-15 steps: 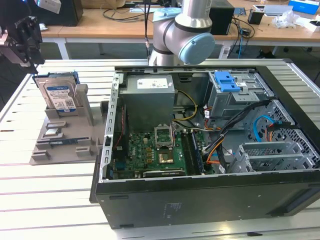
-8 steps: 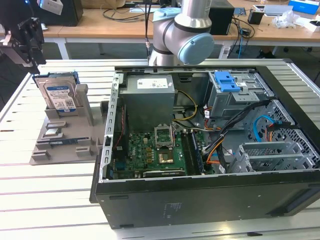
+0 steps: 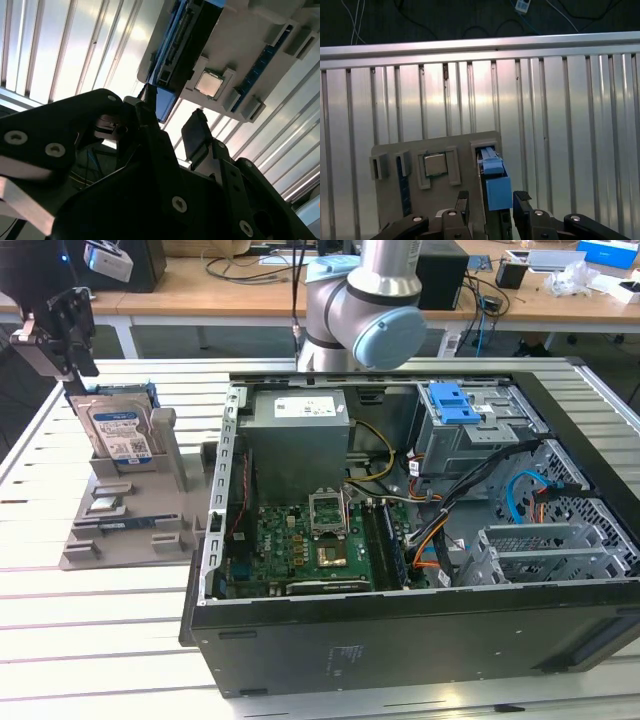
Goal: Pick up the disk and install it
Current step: 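Pick up the disk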
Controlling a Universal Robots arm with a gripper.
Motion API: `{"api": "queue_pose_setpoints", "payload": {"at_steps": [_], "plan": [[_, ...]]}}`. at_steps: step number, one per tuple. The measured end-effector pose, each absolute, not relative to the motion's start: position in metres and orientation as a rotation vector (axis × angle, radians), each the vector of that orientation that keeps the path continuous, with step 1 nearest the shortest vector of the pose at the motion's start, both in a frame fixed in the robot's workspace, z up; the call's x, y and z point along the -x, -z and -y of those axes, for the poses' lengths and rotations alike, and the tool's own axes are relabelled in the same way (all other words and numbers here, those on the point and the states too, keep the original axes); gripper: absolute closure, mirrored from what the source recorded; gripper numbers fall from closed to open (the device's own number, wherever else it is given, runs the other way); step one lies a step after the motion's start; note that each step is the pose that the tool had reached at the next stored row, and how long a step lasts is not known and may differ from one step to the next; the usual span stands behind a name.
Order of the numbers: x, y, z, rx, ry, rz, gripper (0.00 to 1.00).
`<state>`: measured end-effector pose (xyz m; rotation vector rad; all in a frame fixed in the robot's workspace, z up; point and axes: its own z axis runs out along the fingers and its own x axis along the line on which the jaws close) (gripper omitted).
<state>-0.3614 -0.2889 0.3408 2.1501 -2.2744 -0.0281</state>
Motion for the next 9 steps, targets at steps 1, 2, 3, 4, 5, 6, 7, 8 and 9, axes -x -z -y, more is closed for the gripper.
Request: {"api": "queue_pose_setpoints", "payload": {"at_steps": [1,2,3,4,5,6,7,8,9], "plan": [[0.3614,-0.3398,0.2872,-2.152,0.023,2.268,0.52],[0.3615,-0.3383,0.2850,-2.155,0.017,2.260,0.52],[0.3615,-0.3363,0.2834,-2.160,0.015,2.254,0.52],[0.3615,-0.3353,0.2825,-2.165,0.015,2.250,0.52],[0.3614,-0.3344,0.2817,-2.172,0.015,2.243,0.52],[0.3614,-0.3337,0.2816,-2.177,0.015,2.237,0.52],[0.3614,-0.3331,0.2815,-2.184,0.015,2.231,0.52],[0.3614,-0.3320,0.2814,-2.191,0.015,2.223,0.52],[0.3615,-0.3310,0.2813,-2.196,0.014,2.218,0.52]]}}
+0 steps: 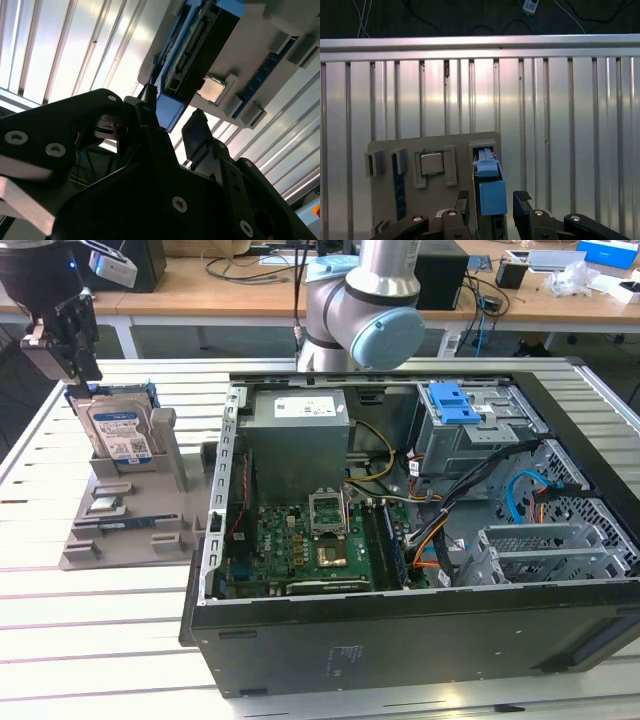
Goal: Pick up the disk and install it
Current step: 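Pick up the disk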
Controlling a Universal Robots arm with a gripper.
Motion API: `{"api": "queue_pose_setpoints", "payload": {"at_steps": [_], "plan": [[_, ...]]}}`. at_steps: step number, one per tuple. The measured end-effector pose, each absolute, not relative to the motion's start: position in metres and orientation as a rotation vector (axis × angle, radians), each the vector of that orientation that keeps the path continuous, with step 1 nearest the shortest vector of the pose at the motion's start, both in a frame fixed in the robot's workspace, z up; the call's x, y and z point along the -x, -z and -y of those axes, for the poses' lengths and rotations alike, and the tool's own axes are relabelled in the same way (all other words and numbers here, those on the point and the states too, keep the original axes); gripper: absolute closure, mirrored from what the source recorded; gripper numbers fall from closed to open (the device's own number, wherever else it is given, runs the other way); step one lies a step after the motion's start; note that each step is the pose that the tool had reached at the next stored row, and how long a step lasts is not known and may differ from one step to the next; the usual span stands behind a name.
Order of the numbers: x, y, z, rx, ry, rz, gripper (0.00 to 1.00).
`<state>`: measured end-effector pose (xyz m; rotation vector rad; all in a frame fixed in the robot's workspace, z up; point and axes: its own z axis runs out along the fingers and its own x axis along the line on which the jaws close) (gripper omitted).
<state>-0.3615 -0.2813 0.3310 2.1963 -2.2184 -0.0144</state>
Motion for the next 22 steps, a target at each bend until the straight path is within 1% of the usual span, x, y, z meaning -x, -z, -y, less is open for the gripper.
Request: {"api": "queue_pose_setpoints", "payload": {"at_steps": [22], "plan": [[0.361,-0.289,0.281,-2.261,0.013,2.152,0.52]]}}
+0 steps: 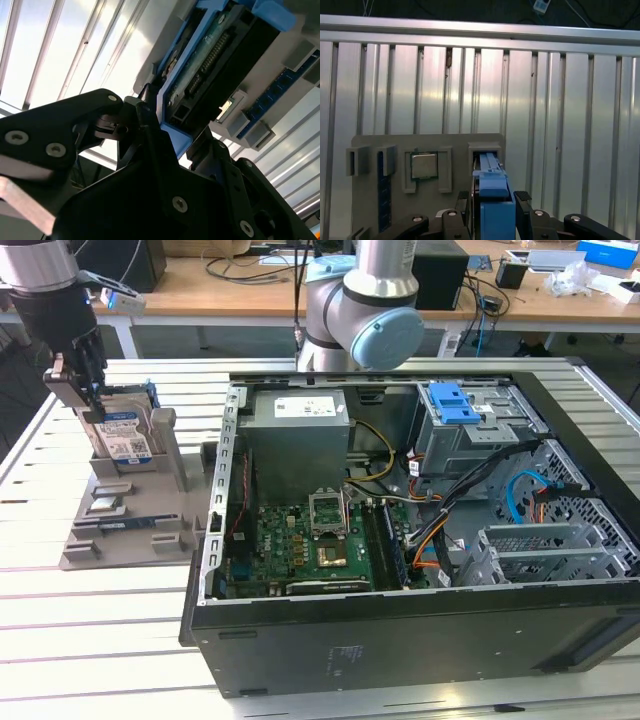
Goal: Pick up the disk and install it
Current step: 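Pick up the disk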
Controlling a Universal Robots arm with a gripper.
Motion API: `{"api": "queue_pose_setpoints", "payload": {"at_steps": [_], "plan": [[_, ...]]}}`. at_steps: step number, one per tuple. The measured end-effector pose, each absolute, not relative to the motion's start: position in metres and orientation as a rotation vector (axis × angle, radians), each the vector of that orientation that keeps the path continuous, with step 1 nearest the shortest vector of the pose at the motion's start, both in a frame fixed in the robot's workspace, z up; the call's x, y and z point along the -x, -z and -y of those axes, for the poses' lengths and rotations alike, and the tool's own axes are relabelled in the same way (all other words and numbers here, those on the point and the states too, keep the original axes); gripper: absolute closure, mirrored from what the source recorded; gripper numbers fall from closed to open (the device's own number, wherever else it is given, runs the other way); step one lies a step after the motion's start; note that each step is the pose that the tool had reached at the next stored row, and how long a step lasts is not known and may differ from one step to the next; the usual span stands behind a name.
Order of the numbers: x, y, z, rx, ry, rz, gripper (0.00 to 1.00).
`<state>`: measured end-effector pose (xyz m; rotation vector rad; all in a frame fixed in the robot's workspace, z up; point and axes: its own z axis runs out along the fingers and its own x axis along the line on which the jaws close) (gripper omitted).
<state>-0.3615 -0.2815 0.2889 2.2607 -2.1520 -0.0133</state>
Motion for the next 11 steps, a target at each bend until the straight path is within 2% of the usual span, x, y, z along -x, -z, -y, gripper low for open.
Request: {"api": "queue_pose_setpoints", "payload": {"at_steps": [9,10,11], "plan": [[0.3615,-0.2866,0.2821,-2.258,0.013,2.155,0.52],[0.3615,-0.2866,0.2821,-2.258,0.013,2.155,0.54],[0.3615,-0.2866,0.2821,-2.258,0.013,2.155,0.60]]}}
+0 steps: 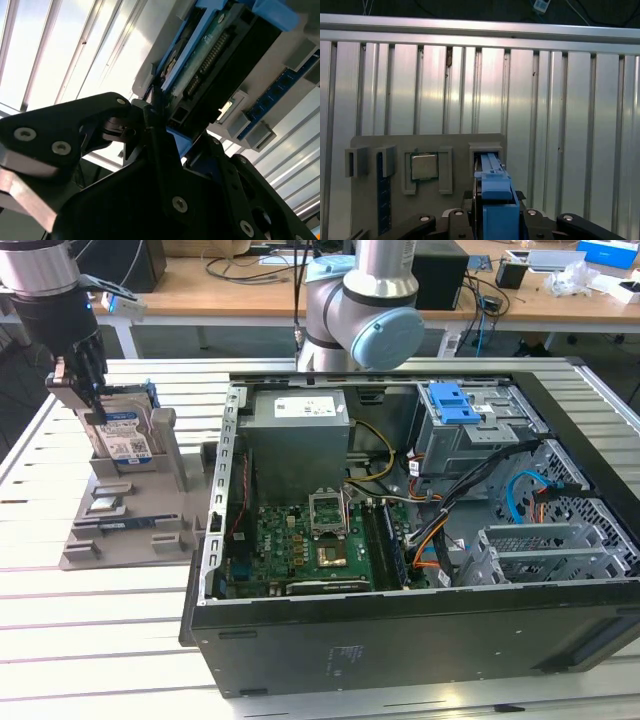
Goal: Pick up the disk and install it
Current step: 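Pick up the disk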
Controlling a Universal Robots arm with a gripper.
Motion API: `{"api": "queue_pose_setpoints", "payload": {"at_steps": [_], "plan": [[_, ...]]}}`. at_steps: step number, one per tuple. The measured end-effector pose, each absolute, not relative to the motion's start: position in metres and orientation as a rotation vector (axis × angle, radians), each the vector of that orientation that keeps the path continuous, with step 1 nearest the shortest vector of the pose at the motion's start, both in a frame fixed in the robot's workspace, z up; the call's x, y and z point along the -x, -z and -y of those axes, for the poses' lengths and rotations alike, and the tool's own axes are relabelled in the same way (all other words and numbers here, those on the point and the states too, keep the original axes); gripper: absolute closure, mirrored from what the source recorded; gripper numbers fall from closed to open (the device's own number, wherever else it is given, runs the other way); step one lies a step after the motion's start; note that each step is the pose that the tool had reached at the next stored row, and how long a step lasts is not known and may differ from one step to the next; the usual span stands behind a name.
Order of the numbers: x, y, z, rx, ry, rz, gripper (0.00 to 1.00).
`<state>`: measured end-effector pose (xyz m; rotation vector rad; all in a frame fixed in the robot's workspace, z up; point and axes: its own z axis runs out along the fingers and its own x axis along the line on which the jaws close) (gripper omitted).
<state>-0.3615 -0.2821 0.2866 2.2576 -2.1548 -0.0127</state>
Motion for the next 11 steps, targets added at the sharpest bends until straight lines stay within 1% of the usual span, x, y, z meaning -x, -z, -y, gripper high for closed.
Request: {"api": "queue_pose_setpoints", "payload": {"at_steps": [1,11], "plan": [[0.3615,-0.2866,0.2821,-2.258,0.013,2.155,0.64],[0.3615,-0.2865,0.2823,-2.258,0.013,2.155,0.64]]}}
